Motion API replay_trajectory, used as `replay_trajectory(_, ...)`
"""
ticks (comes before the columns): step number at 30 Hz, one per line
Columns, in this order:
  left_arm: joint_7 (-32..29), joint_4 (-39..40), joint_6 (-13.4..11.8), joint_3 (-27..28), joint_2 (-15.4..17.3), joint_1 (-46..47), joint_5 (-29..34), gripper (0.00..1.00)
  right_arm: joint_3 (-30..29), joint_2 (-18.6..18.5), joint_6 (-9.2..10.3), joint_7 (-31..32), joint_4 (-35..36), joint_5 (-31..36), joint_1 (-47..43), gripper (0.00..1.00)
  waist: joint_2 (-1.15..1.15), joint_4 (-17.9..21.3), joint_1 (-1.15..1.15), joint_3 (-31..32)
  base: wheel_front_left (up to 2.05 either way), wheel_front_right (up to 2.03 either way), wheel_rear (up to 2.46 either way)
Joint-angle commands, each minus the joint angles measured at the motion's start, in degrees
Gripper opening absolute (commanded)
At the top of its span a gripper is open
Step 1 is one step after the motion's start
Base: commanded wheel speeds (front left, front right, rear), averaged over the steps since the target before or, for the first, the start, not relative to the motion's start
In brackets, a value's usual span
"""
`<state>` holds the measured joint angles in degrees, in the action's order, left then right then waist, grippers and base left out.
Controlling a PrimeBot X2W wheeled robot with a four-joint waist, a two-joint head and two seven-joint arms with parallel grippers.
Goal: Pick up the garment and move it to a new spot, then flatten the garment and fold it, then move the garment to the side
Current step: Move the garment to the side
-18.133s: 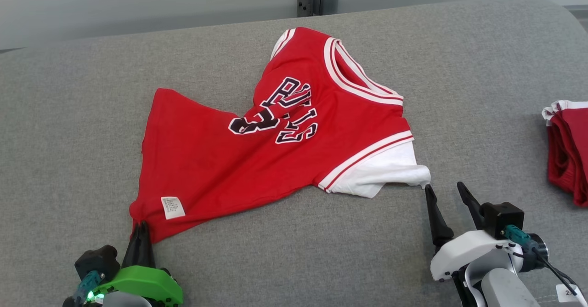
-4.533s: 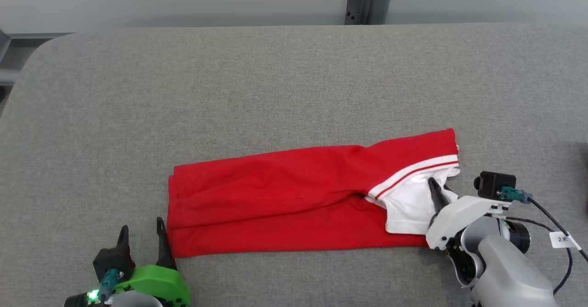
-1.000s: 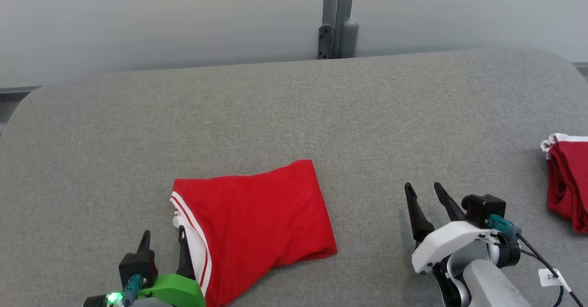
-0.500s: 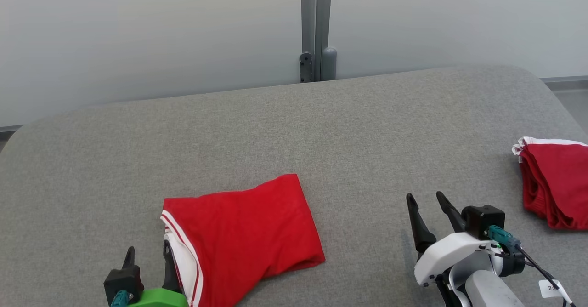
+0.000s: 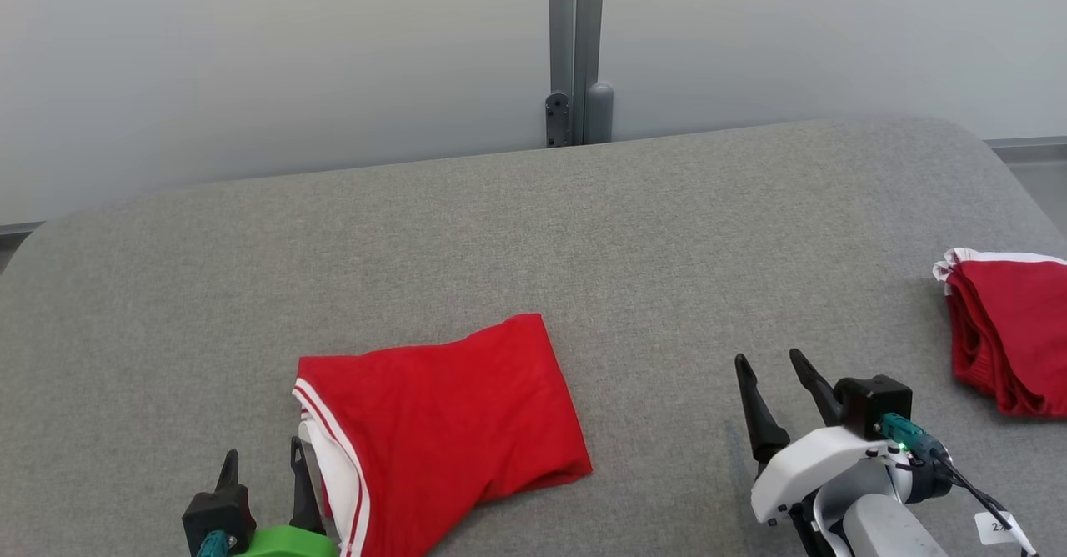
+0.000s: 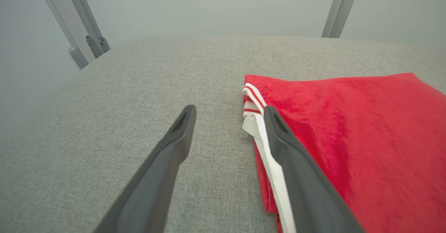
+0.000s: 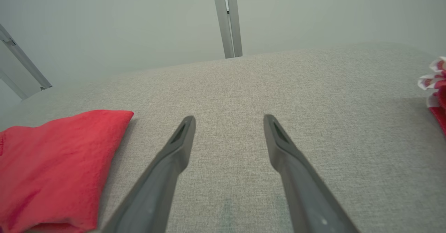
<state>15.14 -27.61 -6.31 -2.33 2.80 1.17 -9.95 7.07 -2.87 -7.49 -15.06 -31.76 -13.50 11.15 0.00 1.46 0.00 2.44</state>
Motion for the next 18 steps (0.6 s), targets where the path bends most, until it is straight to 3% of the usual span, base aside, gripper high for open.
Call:
replay_trajectory(1,-0.1,0.2,0.0,0.1,0.2,-0.7,0.5,1.0,0.3,-0.1,0.0,-0.1,0.3,0.3,-0.6,1.0,0.0,-0.1,0.0,-0.1,0.0,0.0,0.0)
replay_trajectory(10,-0.1,-0.2,0.2,-0.3,0.2,0.4,0.1,1.0,0.0,-0.1,0.0,-0.1,0.3,-0.3,-0.8,1.0,0.0,-1.5,0.0,-1.2,0.0,0.0,0.0)
replay_trajectory(18,-0.1,-0.7,0.0,-3.0,0.2,0.9,-1.0,1.0,0.2,-0.1,0.0,-0.1,0.0,0.6,-0.6,1.0,0.0,-6.5,0.0,-3.2,0.0,0.0,0.0)
